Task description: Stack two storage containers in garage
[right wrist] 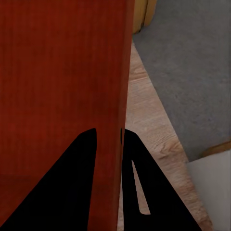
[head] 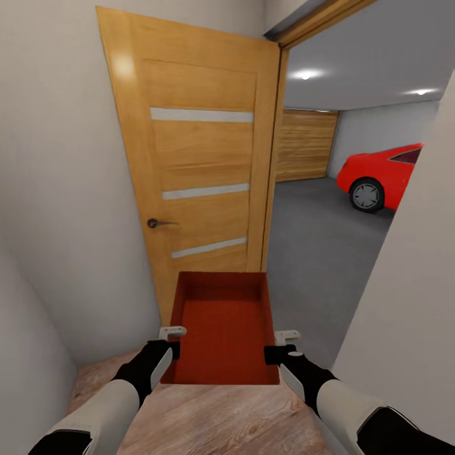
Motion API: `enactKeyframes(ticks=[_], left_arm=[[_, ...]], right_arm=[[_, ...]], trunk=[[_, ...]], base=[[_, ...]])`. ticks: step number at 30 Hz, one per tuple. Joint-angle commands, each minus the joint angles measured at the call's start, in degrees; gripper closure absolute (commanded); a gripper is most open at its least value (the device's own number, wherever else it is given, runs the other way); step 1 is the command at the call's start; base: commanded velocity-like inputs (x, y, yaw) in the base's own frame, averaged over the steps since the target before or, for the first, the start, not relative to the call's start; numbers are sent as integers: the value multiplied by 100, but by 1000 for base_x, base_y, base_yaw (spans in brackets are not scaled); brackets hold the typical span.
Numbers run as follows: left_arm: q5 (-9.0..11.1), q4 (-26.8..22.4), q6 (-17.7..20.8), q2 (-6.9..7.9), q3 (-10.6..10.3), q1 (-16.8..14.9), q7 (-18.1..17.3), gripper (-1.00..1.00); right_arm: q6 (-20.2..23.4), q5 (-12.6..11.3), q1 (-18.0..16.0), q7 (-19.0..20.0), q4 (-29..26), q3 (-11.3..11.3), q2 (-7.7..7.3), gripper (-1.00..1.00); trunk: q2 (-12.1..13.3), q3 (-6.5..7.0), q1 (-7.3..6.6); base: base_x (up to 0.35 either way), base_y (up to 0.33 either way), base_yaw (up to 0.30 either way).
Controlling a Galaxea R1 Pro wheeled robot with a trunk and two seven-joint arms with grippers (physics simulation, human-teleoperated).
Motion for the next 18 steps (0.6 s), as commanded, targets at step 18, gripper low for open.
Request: enactKeyframes(ticks=[18], left_arm=[[96, -297, -1, 61, -27, -6, 59, 100]], right_arm=[[39, -177, -3, -22, 163, 60, -164, 100]], trunk=[[-14, -14, 6]], base=[[26, 20, 0]])
